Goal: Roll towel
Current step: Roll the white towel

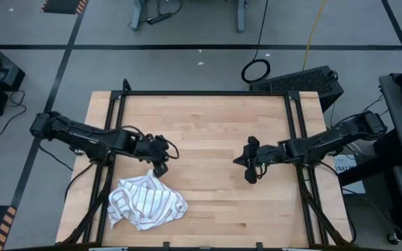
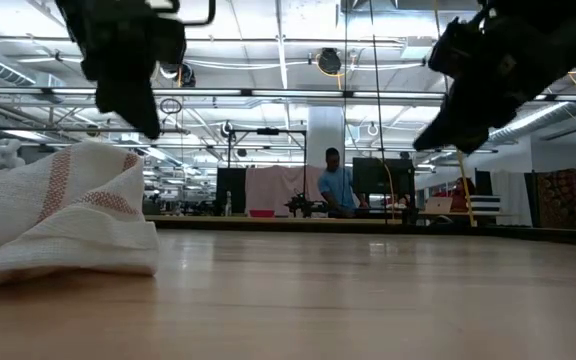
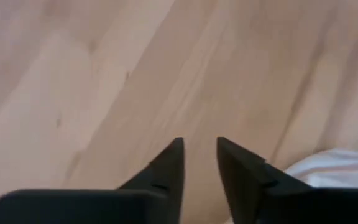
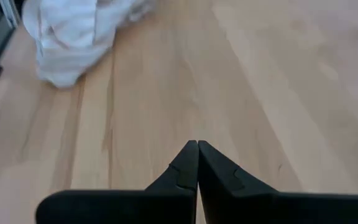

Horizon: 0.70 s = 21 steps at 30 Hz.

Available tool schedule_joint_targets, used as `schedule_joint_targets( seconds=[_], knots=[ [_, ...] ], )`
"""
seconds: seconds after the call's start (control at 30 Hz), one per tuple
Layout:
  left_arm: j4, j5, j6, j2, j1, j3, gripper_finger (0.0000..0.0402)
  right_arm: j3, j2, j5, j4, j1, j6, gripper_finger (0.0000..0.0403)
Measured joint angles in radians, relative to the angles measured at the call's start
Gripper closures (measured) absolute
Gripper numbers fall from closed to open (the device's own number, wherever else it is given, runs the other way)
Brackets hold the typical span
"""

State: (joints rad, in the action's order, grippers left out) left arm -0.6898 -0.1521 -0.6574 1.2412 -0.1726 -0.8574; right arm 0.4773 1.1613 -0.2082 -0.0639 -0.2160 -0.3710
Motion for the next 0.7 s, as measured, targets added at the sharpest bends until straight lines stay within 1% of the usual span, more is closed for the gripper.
schedule_joint_targets(
  seconds=[0.13,0.23,0.4,0.6,0.7],
  knots=[
    [-0.093,0.002,-0.096,0.063,-0.021,0.0,0.0243,-0.002,0.068,0.0,-0.032,-0.024,-0.006,0.0403],
    [-0.163,0.022,-0.18,0.083,-0.033,0.0,0.0223,-0.002,0.114,0.0,-0.086,-0.036,-0.006,0.0403],
    [-0.212,0.054,-0.248,0.088,-0.069,0.0,0.0217,-0.002,0.18,-0.001,-0.207,-0.041,-0.002,0.0403],
    [-0.256,0.051,-0.322,0.1,-0.091,0.0,0.0217,-0.001,0.247,-0.003,-0.347,-0.041,0.016,0.0403],
    [-0.274,0.032,-0.351,0.112,-0.094,0.0,0.0217,-0.001,0.274,-0.004,-0.401,-0.039,0.022,0.0403]
  ],
)
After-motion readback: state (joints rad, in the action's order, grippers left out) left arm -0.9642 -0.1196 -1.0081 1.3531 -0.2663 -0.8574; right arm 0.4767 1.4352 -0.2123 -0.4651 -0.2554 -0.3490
